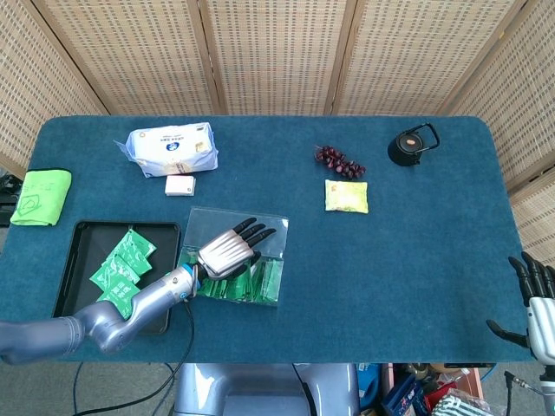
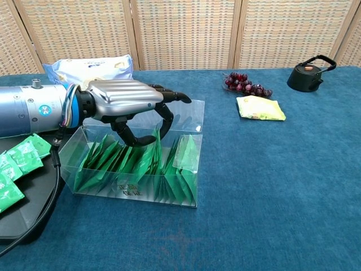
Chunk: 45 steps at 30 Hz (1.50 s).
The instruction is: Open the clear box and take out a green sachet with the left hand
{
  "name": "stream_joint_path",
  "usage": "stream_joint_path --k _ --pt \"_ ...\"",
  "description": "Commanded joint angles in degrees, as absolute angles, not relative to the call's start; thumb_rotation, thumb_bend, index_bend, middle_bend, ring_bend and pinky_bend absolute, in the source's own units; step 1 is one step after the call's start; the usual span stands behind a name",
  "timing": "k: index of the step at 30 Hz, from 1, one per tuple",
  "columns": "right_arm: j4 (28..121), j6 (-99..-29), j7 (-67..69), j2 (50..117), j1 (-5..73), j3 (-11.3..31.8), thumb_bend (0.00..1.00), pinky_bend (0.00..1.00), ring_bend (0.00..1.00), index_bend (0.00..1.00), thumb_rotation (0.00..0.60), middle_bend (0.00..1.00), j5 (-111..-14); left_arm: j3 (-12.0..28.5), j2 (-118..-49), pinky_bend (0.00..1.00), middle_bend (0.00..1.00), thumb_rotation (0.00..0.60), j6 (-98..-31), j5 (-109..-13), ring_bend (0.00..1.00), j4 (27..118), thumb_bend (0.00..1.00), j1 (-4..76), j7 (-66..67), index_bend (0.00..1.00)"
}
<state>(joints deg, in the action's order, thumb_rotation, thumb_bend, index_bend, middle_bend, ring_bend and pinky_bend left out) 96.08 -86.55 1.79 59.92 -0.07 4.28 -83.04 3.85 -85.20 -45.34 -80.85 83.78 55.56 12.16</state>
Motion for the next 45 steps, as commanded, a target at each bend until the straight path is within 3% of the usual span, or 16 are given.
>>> stream_joint_path --k 1,37,45 --pt "96.1 -86.7 1.8 59.9 -0.1 4.2 0.00 0.00 0.00 0.00 0.600 0.00 -83.1 4.2 -84.8 0.00 0.00 0.600 -46.0 -81.1 0.00 84.2 0.51 55.3 11.4 0.72" --pt "97.3 -89.5 2.3 59.3 -1.3 3.4 0.00 0.00 0.00 0.00 0.600 0.00 -86.1 9.1 -73.7 0.00 0.00 0.600 -55.5 -83.6 0.00 98.1 0.51 51.8 6.3 0.73" --pt "97.5 -90.0 2.4 59.2 -1.6 2.9 0.00 0.00 0.00 0.00 0.600 0.00 -87.1 8.3 -67.1 0.00 0.00 0.600 -58.9 -85.0 0.00 100.9 0.51 48.2 4.3 0.73"
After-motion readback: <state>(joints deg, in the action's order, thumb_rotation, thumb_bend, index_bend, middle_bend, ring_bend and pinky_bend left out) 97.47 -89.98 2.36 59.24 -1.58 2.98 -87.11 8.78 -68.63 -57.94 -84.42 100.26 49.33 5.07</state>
